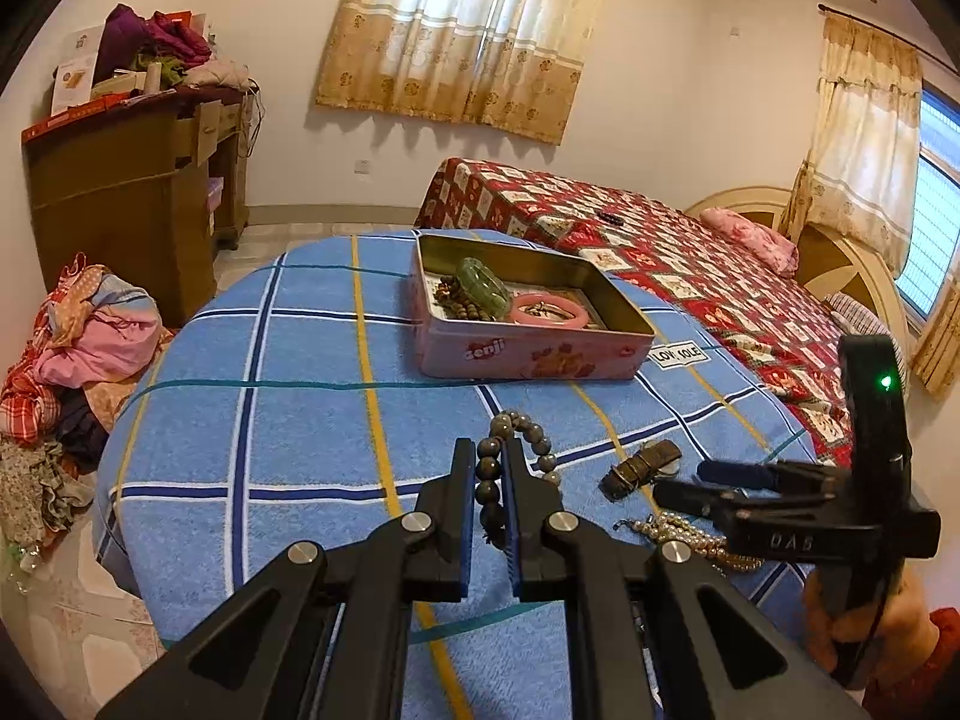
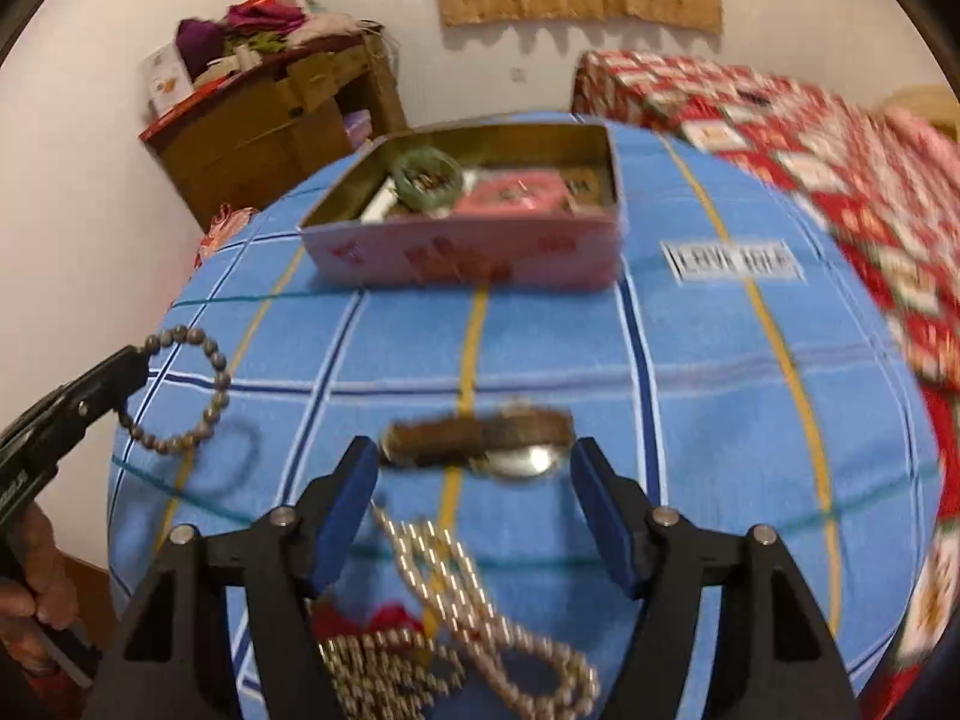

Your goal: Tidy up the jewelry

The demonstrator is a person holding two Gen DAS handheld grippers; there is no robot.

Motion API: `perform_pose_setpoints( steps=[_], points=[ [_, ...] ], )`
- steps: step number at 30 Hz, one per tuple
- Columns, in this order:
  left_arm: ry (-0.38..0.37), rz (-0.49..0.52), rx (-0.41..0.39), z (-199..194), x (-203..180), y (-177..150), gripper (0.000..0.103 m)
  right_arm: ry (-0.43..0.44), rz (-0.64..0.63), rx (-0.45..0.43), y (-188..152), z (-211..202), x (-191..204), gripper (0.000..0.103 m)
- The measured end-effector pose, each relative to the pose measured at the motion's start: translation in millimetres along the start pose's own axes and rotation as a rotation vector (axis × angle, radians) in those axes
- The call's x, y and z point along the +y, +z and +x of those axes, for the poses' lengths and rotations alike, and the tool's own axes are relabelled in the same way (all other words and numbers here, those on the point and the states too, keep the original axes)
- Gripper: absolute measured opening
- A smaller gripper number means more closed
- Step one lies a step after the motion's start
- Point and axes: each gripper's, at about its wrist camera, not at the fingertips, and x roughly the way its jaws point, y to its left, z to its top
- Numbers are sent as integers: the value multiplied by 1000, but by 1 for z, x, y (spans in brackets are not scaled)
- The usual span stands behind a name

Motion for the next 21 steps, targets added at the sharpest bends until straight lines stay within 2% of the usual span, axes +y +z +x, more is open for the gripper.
perform_pose_setpoints(
  steps=[6,8,12,16,17,18,19,20,21],
  points=[
    [-3,5,-3,-3,-4,1,8,34,21,17,7,10,9,71],
    [0,3,-6,-4,-4,2,8,13,6,18,10,15,13,73],
    [0,-5,-3,-2,-1,2,8,-1,-3,30,18,26,19,94],
    [-4,-6,0,-2,0,1,8,-88,-36,38,24,37,26,97],
    [-5,-9,0,-2,1,2,8,-114,-54,43,26,39,29,95],
    [-6,-12,-1,-2,2,2,8,-149,-82,43,26,39,32,81],
    [-8,-14,-2,-3,3,2,8,-161,-110,45,25,38,34,72],
    [-8,-17,-2,-3,4,2,8,-155,-117,49,25,37,34,70],
    [-10,-20,-2,-2,5,2,8,-146,-119,52,24,35,32,61]
  ],
)
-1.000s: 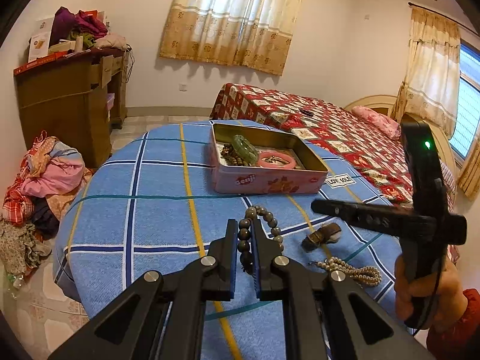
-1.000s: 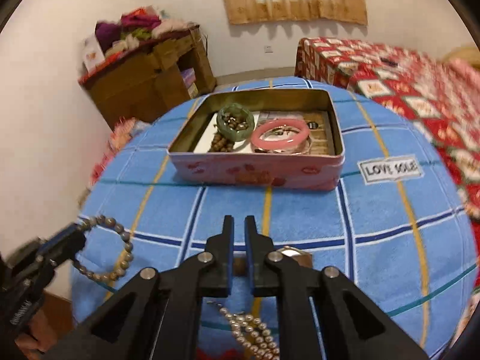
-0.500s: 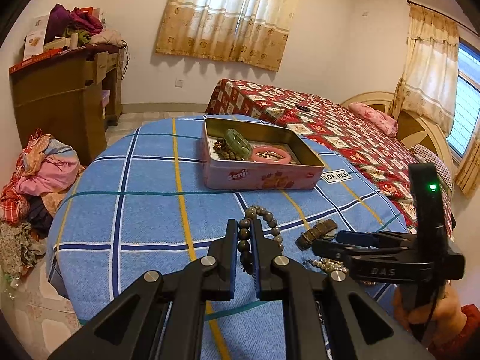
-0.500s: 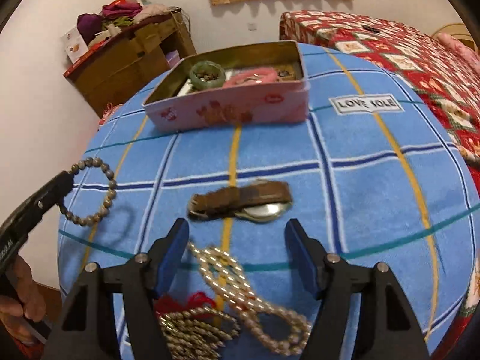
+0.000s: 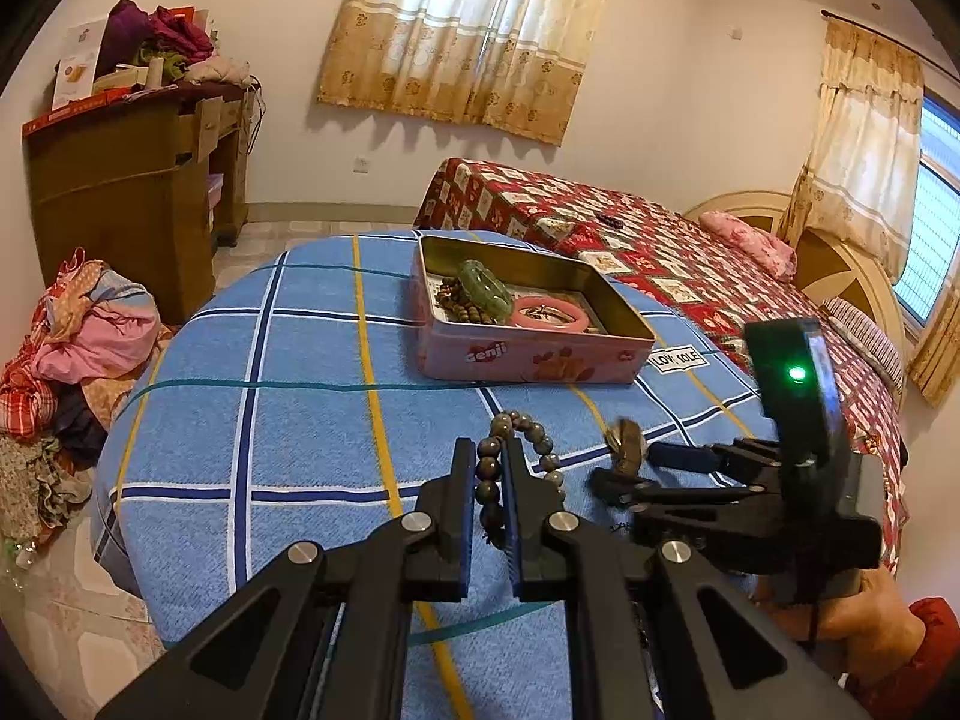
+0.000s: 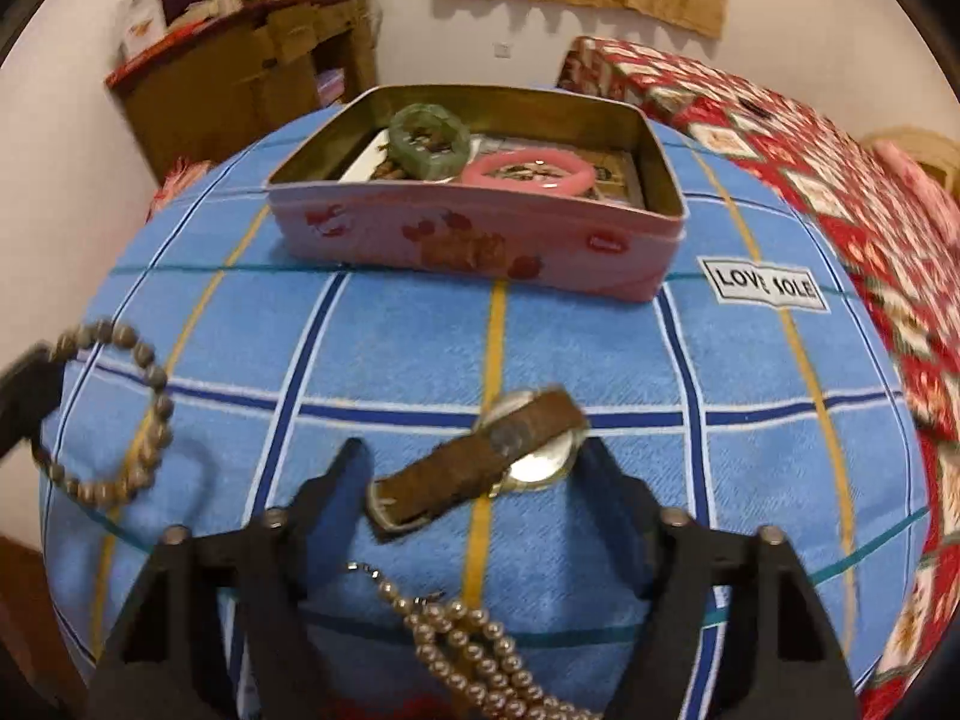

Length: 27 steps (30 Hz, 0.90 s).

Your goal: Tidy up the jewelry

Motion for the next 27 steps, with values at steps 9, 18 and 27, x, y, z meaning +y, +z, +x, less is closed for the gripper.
perform_pose_setpoints(
  steps=[9,18,27],
  points=[
    [-8,3,3,2,-2,0,8,128,158,-58,-6,-17,-37,22],
    [-8,12,0,1,-4,3,8,138,151,-157,12,-46,-32,22],
    [-11,17,0,4,-7,4,8,159,151,-158,26,-51,-37,22]
  ],
)
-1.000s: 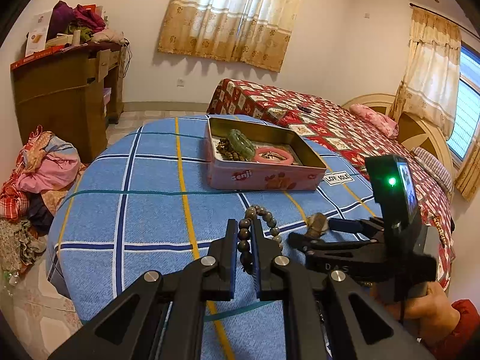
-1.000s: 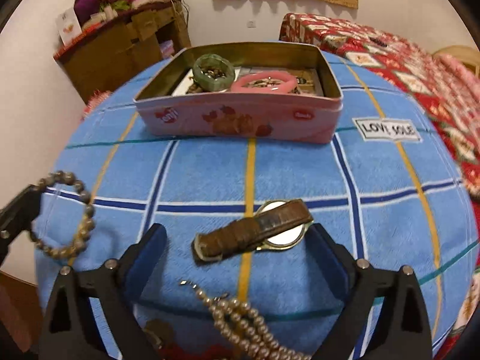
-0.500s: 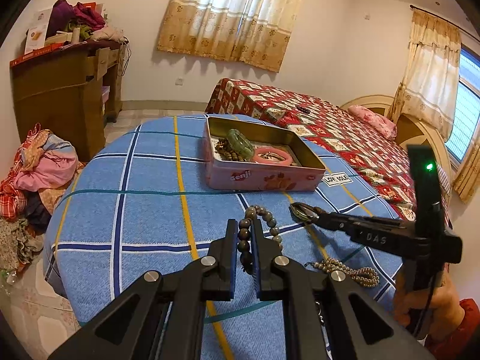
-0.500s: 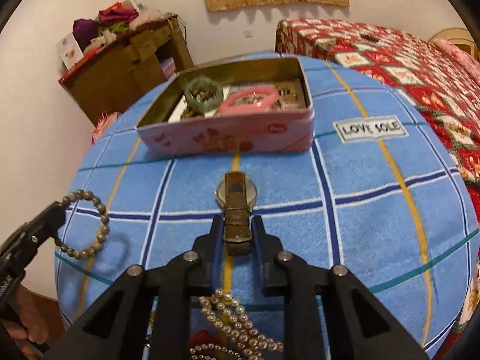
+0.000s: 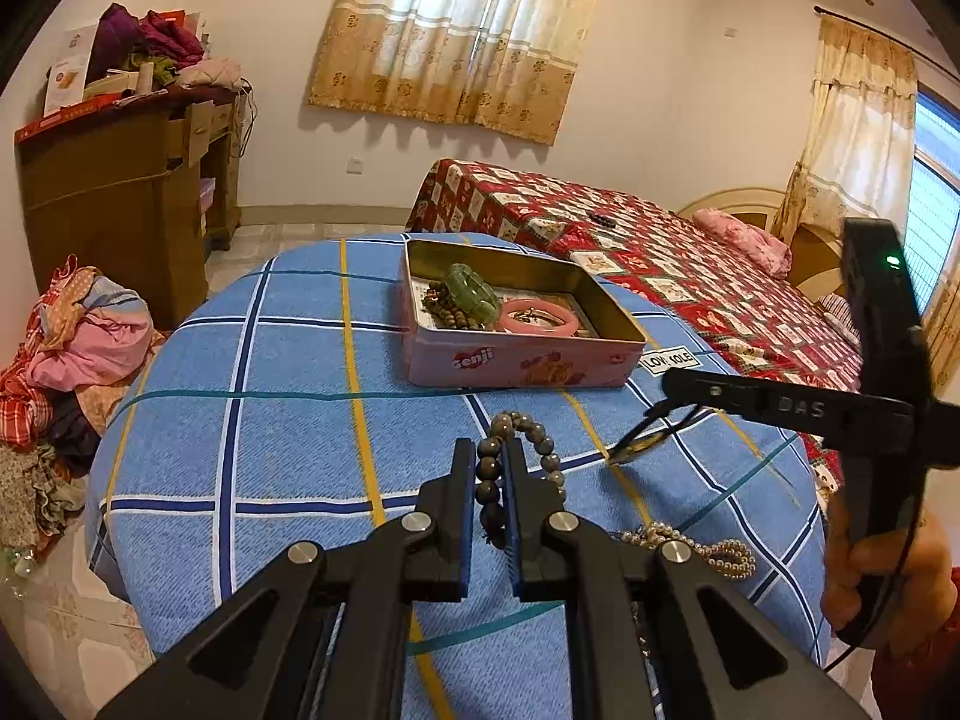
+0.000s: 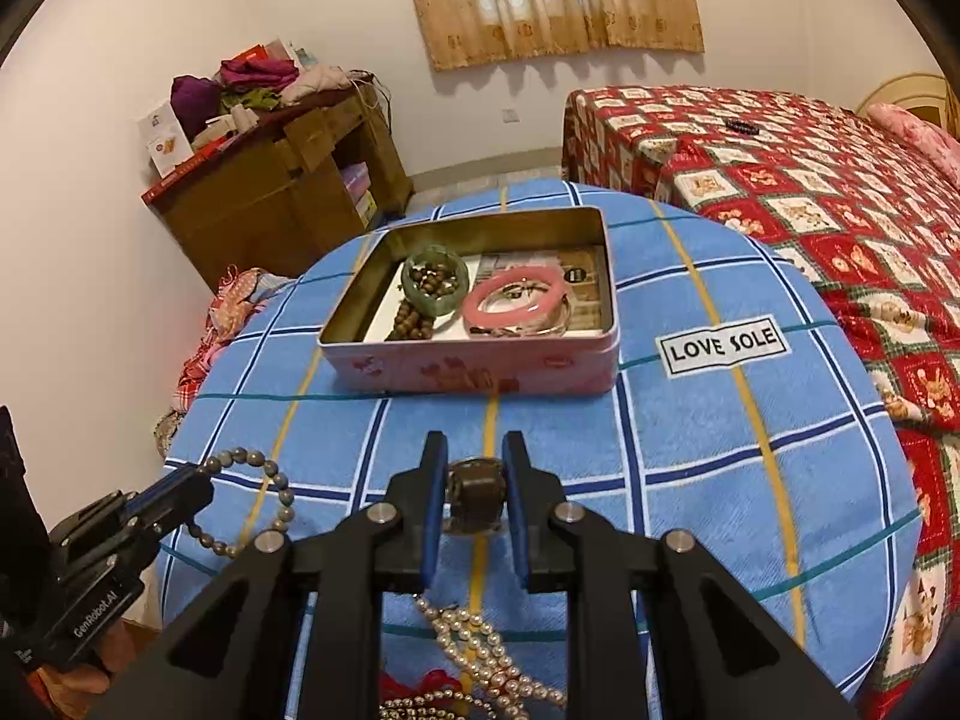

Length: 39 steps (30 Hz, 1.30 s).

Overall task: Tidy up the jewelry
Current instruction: 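Carry the beads and watch into the pink tin and open both tools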

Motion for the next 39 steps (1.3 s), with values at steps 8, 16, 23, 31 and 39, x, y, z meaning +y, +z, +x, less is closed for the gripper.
perform_pose_setpoints(
  steps=[8,16,23,31,39],
  points=[
    [8,0,-1,3,0,2,8,99,-25,97,30,41,11,22],
    [10,6,-7,6,3,5,8,106,-47,77,40,44,25,22],
    [4,62,-45,13,-6,28,8,127,-19,0,70,11,17,22],
    [-33,146,-62,53,-21,71,8,43,-35,83,105,47,-4,22],
    [-27,181,14,127,-17,94,8,-2,-22,225,127,116,-27,22]
  ],
)
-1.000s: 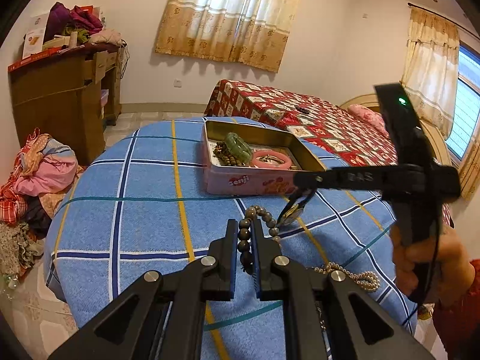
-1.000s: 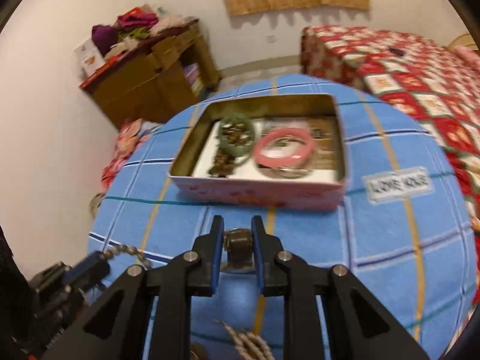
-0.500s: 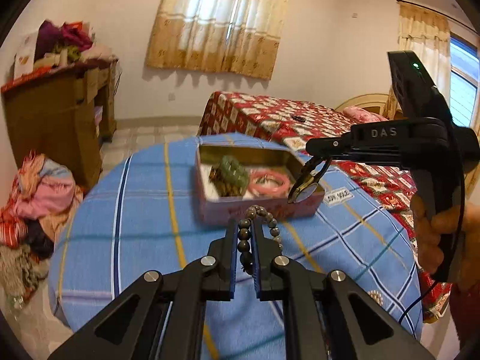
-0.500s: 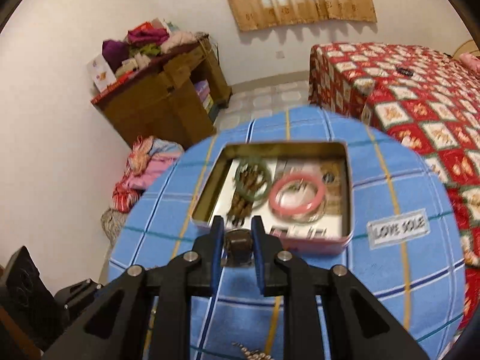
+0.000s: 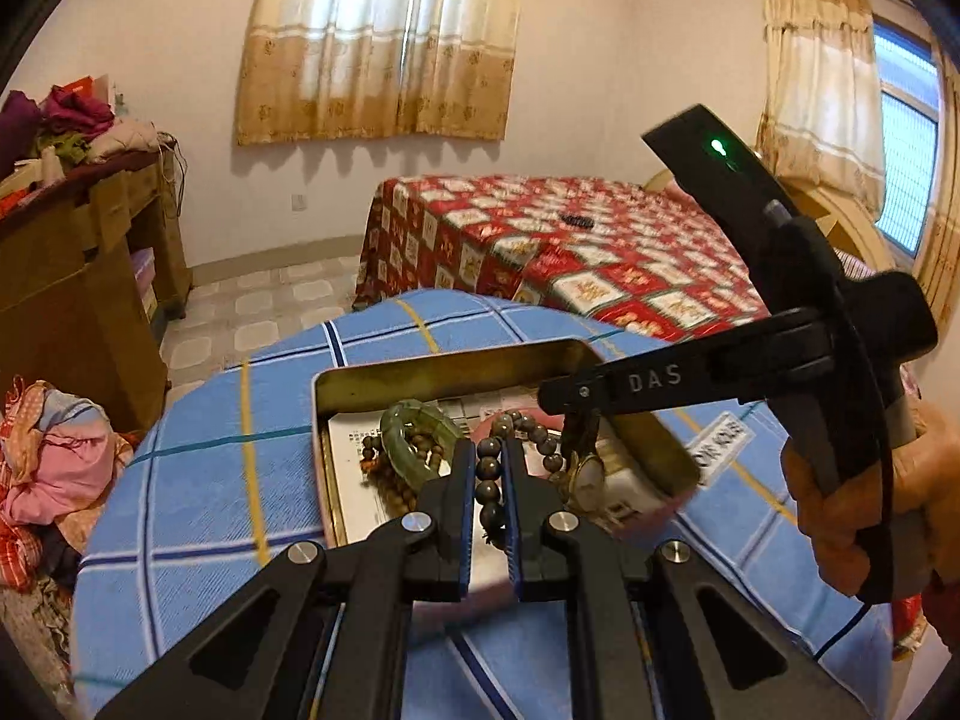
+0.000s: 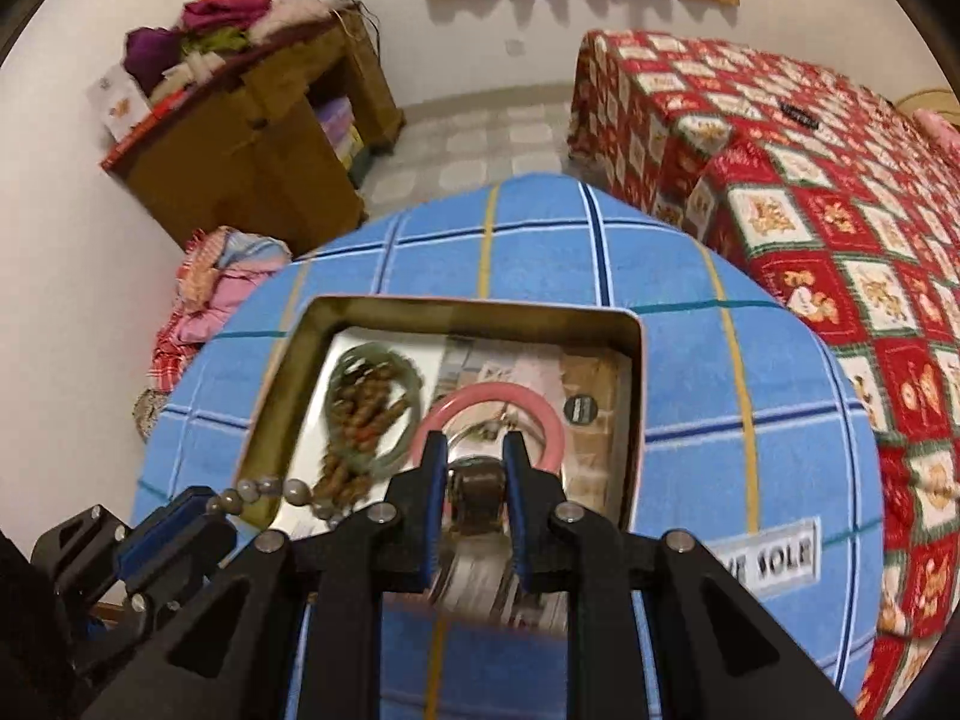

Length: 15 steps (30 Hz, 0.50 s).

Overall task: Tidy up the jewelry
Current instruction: 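Carry the beads and watch into the pink tin and open both tools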

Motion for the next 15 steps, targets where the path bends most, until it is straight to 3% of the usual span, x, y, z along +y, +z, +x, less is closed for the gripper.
perform_pose_setpoints(
  steps=[7,11,12,13,15],
  points=[
    [25,9,39,35,8,0,8,41,30,-49,13,26,-16,22],
    [26,3,52,44,10,-3,8,142,91,-112,12,25,-27,26],
    [25,1,50,44,10,-3,8,183,101,-135,11,22,-28,35],
    [24,2,48,44,10,-3,8,209,116,-161,10,17,-29,61],
    [43,0,46,43,11,-2,9,237,141,-246,7,2,-30,86]
  ],
)
